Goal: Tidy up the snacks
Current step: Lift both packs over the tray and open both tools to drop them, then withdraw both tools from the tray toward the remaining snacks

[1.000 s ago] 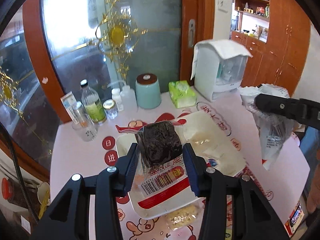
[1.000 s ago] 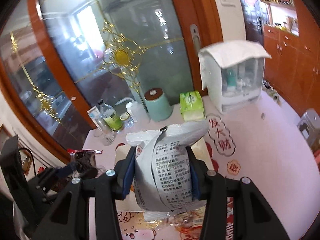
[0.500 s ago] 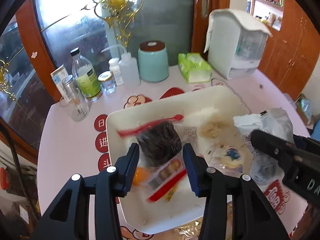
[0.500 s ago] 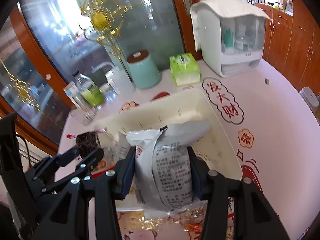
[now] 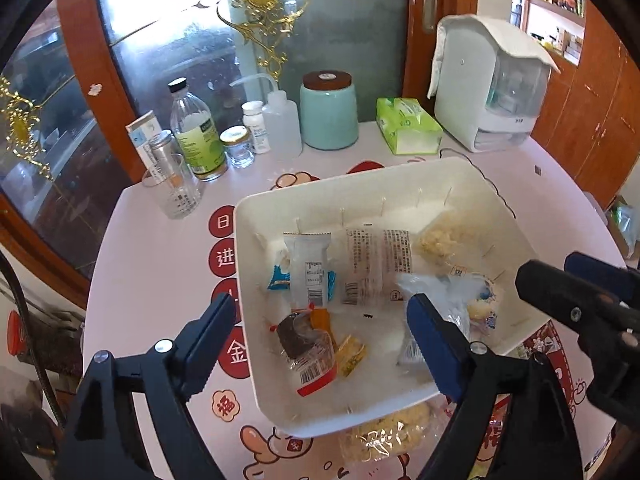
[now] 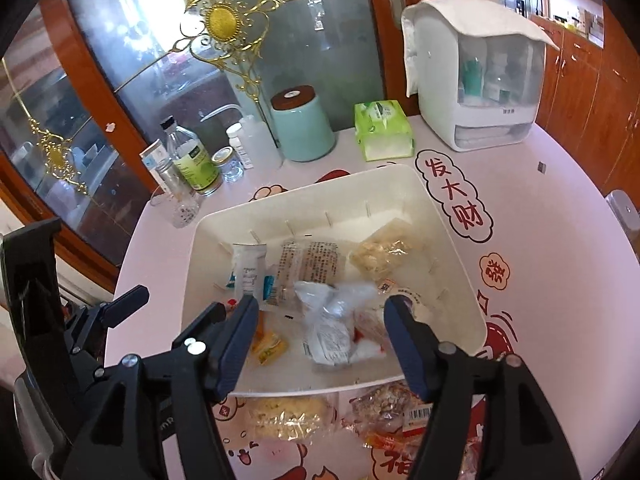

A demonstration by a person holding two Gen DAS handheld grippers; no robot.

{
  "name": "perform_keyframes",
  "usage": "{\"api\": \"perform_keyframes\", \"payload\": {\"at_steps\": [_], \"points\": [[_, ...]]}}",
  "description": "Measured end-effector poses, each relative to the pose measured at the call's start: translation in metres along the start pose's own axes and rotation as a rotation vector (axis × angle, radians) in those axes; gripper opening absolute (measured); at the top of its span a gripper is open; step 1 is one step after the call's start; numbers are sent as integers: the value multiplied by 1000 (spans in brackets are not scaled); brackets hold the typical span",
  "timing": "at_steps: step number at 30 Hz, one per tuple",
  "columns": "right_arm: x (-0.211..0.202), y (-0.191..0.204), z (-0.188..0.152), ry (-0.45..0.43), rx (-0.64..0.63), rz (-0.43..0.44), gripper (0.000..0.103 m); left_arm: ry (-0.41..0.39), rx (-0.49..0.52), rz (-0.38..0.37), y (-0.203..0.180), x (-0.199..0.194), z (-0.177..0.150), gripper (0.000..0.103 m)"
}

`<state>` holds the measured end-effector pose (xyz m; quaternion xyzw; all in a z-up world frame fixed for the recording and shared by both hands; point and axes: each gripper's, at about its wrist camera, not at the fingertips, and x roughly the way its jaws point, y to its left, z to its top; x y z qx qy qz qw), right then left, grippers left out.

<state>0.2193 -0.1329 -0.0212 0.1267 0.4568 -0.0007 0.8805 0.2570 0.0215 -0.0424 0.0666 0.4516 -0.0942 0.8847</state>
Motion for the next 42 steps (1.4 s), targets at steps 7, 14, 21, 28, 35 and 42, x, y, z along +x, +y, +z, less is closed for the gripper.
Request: {"api": "perform_keyframes", "payload": {"at_steps": [7,14,21,28,35,42], "points": [[-28,4,-8,-38,-7,8,66,-32,-34,-18,1,-32,-4,87],[-63,0,-17,-85,12,9,66,-72,-47,-41,-2,-67,-10,87],[-95,-4,-31,-124,19,1,66,-119,-37,-57,-8,-97,-18,88],[-118,-14,-49,-155,21,-33,66,-137,-18,-89,-19,-113,-30,88],[-131,-27,-67,-166,26,-66,66,-139,27,-109,-33,-121,-47,89],[-134,-42,-78,-158,24,-96,66,-131,82,-119,-46,-118,-68,89]]}}
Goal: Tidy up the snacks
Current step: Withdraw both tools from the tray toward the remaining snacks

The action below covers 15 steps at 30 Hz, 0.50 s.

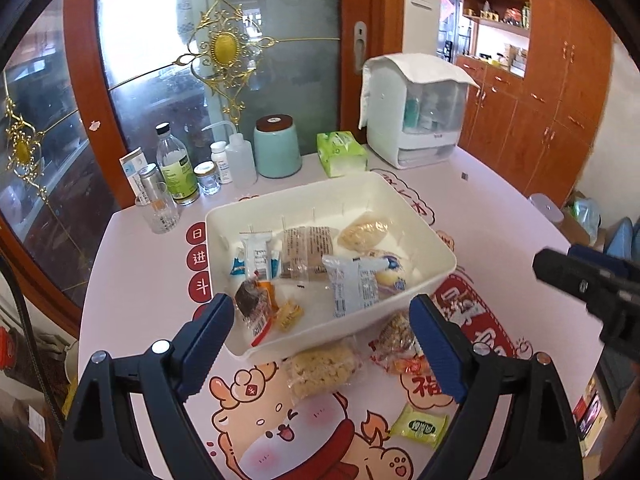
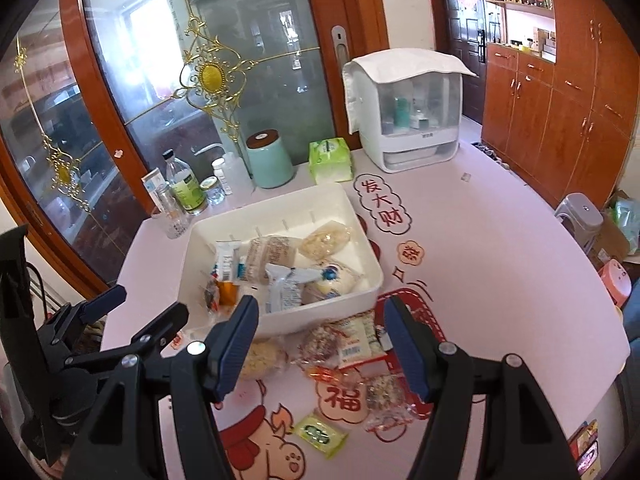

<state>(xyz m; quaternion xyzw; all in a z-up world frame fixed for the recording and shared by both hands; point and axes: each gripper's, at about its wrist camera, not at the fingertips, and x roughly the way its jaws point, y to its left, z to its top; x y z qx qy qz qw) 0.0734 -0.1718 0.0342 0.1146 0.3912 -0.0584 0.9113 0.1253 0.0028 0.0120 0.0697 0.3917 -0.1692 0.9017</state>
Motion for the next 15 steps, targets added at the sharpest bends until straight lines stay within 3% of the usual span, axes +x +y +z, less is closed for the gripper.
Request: {"api": "perform_keyframes", "payload": {"at_steps": [15], "points": [[27,-33,-28,71,-84,-16,66,95,63,-2,0,28,-48,89]]}}
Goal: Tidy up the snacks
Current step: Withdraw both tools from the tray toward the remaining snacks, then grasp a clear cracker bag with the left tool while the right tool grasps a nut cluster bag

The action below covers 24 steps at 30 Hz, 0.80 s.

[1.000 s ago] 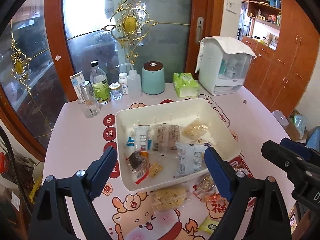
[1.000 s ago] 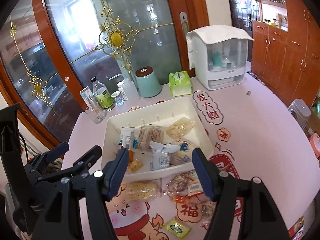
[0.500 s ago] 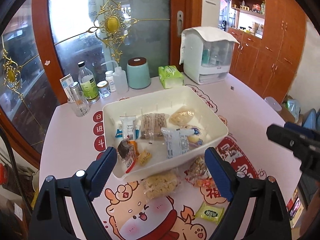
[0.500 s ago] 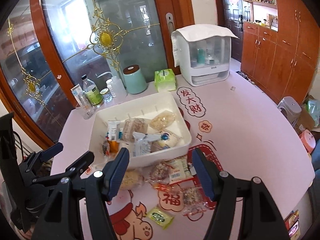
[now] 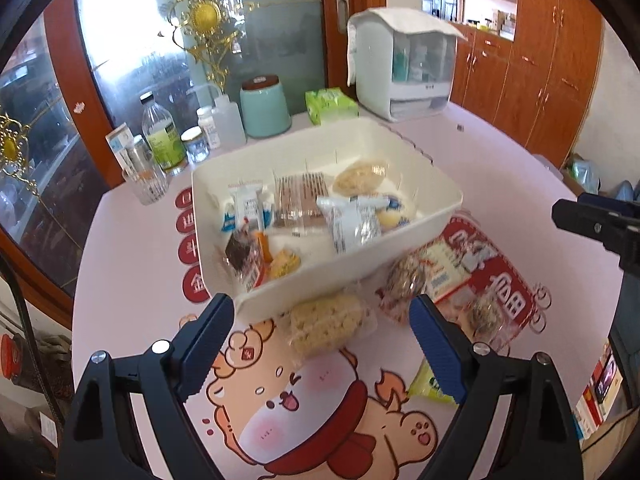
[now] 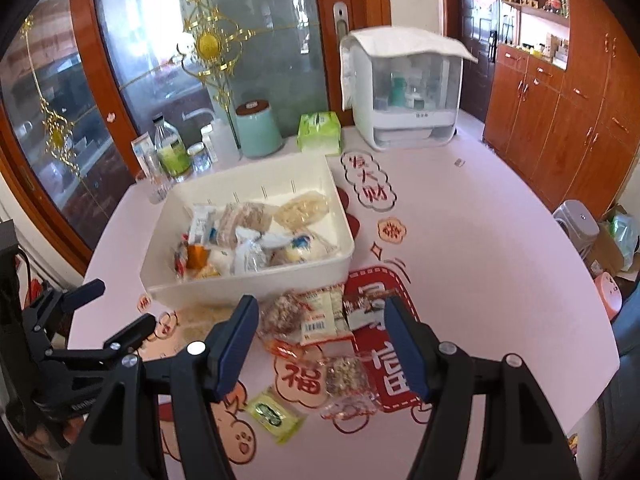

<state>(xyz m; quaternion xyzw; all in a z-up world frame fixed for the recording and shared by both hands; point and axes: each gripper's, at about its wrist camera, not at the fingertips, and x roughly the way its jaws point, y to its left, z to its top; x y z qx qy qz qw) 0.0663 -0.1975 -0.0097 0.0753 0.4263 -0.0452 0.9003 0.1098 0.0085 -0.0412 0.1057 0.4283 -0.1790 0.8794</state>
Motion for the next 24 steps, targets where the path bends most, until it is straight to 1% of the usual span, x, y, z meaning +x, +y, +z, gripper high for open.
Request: {"api": "perform_keyframes", "payload": {"at_steps": [5,8,10,13,16,20,24], "points": [[24,-12,-12,60,-10,19,66,98,-20,-21,12,30,-20,89],[41,-23,-18,99,-12,23,66,133,-23,-19,16,48,-29,89],[52,-31,-22,127,-4,26,66,142,-9,-6,18,60,-34,89],[72,-45,-31,175,24,36,66,135,16,7,17,73,-36,89],[91,-58,-39,222,52,53,66,126,65,22,12,87,-36,89],[106,-64,-47,259,55,65,66,119,135,30,0,106,-33,89],[117,-62,-53,299,25,98,66,153,208,29,-11,128,-31,89]]}}
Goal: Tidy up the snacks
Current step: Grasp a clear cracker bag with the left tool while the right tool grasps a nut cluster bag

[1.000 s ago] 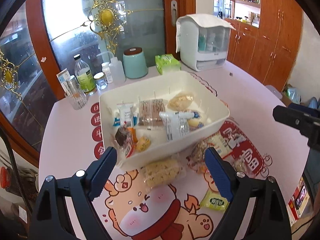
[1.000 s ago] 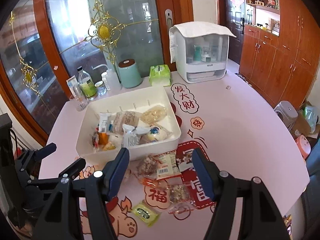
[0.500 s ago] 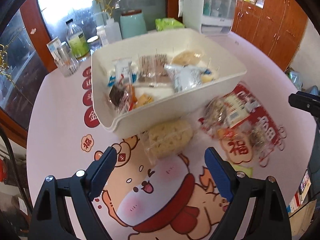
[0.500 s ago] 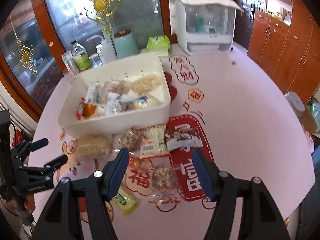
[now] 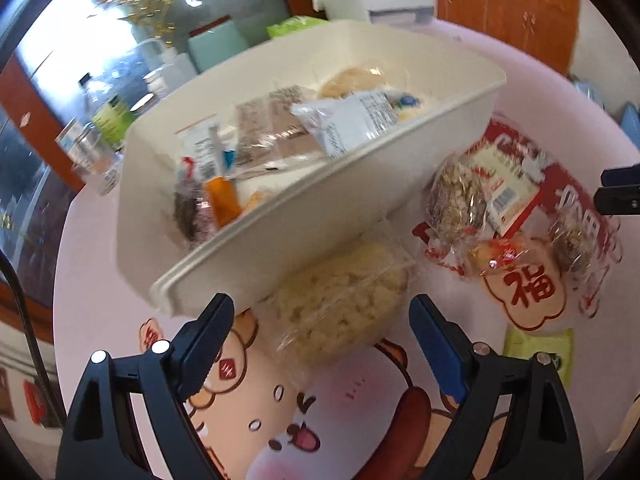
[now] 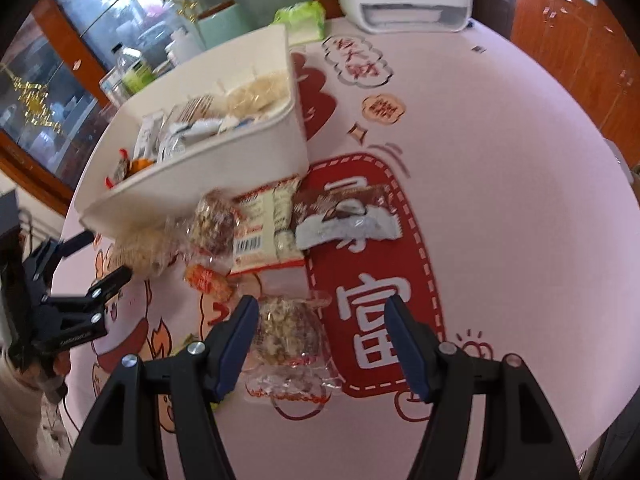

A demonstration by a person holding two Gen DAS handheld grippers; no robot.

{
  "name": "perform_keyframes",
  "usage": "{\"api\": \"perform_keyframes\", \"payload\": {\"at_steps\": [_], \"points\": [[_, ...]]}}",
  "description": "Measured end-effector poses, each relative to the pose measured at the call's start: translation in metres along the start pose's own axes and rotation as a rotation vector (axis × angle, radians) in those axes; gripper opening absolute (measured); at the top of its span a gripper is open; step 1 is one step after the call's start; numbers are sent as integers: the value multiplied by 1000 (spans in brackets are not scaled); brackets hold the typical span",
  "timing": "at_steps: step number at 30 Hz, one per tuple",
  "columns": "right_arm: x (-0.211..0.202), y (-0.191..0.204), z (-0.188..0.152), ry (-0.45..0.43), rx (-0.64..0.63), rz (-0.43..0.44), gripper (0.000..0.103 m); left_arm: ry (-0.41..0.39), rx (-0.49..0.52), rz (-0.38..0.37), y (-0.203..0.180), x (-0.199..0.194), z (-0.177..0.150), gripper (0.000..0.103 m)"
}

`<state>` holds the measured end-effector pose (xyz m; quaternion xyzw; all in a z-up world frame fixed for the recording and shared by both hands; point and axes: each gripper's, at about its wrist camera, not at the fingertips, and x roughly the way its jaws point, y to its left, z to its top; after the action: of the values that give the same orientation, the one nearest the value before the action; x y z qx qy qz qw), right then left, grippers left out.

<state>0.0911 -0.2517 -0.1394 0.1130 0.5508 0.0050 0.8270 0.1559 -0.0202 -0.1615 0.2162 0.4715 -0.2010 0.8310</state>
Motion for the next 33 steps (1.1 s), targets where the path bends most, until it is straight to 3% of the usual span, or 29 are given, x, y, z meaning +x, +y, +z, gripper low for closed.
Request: {"api": "perform_keyframes", "payload": {"at_steps": [12,23,29,31,33], "points": [[30,20,-20,74,-101,-7,66,73,30,-86,-2,36,13,89],[45,37,-21,91,-147,-46,66,178,-66,-198,5,51,23,87],[51,45,-26,88,-171,-69,66,190,-41,-169,-5,53,22,87],[50,45,-27,83,-173,-76,63,201,-32,-145,-9,53,21,82],[48,45,-28,74,-165,-79,60,207,-25,-141,-12,52,22,70]]}}
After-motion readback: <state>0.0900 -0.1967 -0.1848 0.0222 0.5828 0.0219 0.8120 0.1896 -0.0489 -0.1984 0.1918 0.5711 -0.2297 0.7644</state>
